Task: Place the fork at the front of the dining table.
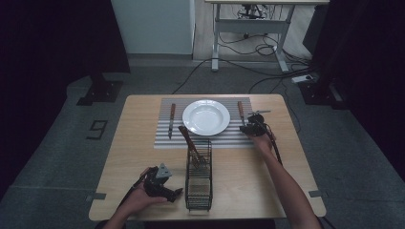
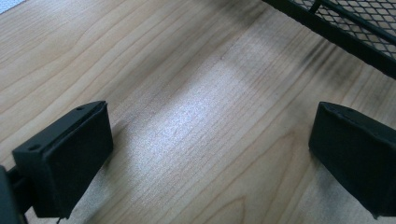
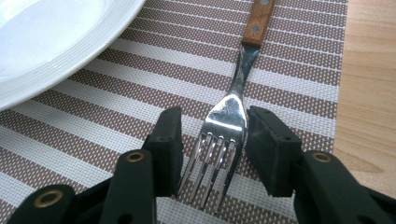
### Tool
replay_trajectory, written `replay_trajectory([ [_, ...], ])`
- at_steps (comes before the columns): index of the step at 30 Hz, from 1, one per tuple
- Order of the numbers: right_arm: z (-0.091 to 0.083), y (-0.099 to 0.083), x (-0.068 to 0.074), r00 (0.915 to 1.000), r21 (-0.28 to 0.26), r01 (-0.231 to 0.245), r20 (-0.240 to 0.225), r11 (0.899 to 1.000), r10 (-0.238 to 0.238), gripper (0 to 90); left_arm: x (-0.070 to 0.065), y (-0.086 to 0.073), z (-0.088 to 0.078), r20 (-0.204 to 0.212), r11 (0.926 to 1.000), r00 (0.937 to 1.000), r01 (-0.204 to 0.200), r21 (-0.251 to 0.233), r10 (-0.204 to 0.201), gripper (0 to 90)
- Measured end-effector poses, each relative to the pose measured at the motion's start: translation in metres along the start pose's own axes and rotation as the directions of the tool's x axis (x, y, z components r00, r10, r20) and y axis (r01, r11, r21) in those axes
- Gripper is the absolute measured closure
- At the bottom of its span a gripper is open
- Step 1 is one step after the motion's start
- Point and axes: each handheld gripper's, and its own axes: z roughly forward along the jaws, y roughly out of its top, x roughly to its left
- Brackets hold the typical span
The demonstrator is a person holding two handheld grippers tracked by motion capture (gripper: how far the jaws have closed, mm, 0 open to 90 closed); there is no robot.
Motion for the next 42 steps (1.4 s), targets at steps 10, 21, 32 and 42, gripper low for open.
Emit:
replay_trajectory([
  [10, -0.015, 0.004, -0.005, 0.9991, -0.032, -0.031, -0.028, 0.999, 0.030, 45.8, 0.000, 0.000, 0.000, 0.001, 1.0000, 1.0000, -0.001, 0.000, 0.001, 0.0],
  [21, -0.043, 0.003, 0.003, 0.9979, -0.119, -0.002, -0.064, 0.993, -0.006, 42.3, 0.000, 0.000, 0.000, 0.001, 1.0000, 1.0000, -0.001, 0.000, 0.001, 0.0],
  [32, -0.086, -0.012, 0.013, 0.9907, -0.170, 0.028, -0.126, 0.985, -0.050, 40.8, 0.000, 0.000, 0.000, 0.005, 1.0000, 1.0000, -0.005, 0.001, 0.005, 0.0],
  [42, -0.129, -0.037, 0.028, 0.9752, -0.215, 0.068, -0.192, 0.974, -0.111, 39.7, 0.001, 0.001, 0.000, 0.008, 1.0000, 0.9999, -0.008, 0.001, 0.008, 0.0],
])
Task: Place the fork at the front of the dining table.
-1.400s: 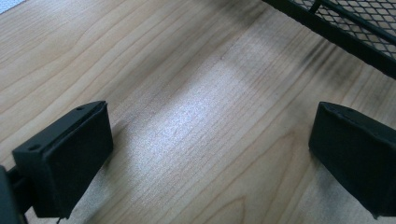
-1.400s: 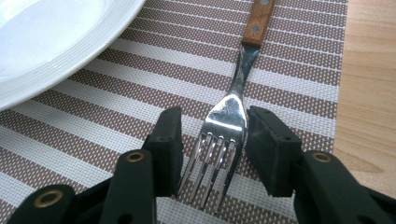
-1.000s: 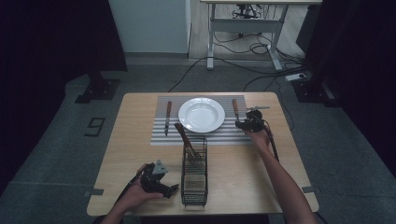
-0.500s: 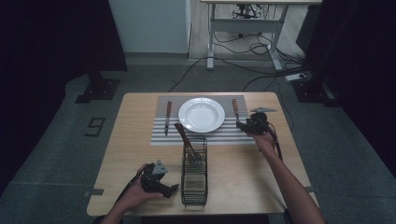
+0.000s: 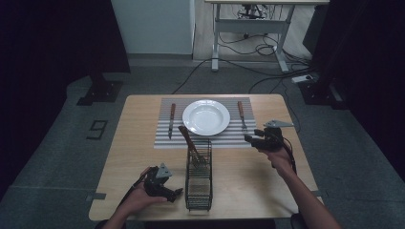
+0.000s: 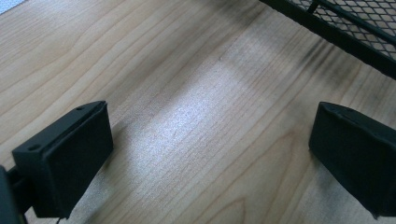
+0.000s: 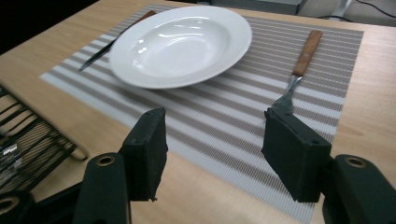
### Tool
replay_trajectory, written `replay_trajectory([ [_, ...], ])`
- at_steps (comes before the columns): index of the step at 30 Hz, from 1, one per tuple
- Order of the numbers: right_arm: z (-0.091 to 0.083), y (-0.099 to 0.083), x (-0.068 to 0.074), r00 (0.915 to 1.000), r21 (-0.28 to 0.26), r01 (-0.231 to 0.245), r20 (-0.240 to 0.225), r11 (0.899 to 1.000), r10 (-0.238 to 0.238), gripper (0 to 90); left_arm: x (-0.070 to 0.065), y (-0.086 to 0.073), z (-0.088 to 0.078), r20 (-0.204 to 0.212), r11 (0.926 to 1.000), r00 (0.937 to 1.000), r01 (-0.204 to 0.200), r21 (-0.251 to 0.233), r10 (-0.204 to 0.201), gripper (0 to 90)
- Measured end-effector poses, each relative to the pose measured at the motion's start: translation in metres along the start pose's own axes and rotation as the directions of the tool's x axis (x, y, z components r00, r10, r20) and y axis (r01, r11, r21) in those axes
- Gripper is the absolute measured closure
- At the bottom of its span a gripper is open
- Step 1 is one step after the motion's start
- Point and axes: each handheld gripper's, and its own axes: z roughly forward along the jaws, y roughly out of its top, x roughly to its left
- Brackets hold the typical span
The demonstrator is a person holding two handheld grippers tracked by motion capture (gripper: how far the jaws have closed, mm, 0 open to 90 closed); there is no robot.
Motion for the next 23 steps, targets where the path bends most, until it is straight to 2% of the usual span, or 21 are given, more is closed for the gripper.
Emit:
replay_trajectory([
  [5, -0.021, -0.014, 0.014, 0.9991, -0.015, 0.006, -0.041, 1.000, -0.007, 39.1, 0.000, 0.000, 0.000, 0.000, 1.0000, 1.0000, -0.001, 0.000, 0.001, 0.0],
  [11, -0.037, -0.031, 0.035, 0.9941, -0.005, 0.048, -0.097, 0.999, -0.049, 39.0, 0.000, 0.000, 0.000, 0.000, 1.0000, 1.0000, 0.000, 0.000, 0.000, 0.0],
  [16, -0.031, -0.042, 0.041, 0.9921, 0.041, 0.055, -0.115, 0.998, -0.050, 38.9, 0.000, 0.000, 0.000, -0.001, 1.0000, 1.0000, 0.001, 0.000, -0.001, 0.0],
  [23, -0.028, -0.042, 0.038, 0.9941, 0.045, 0.048, -0.100, 0.998, -0.044, 38.9, 0.000, 0.000, 0.000, -0.003, 1.0000, 1.0000, 0.002, -0.001, -0.002, 0.0],
])
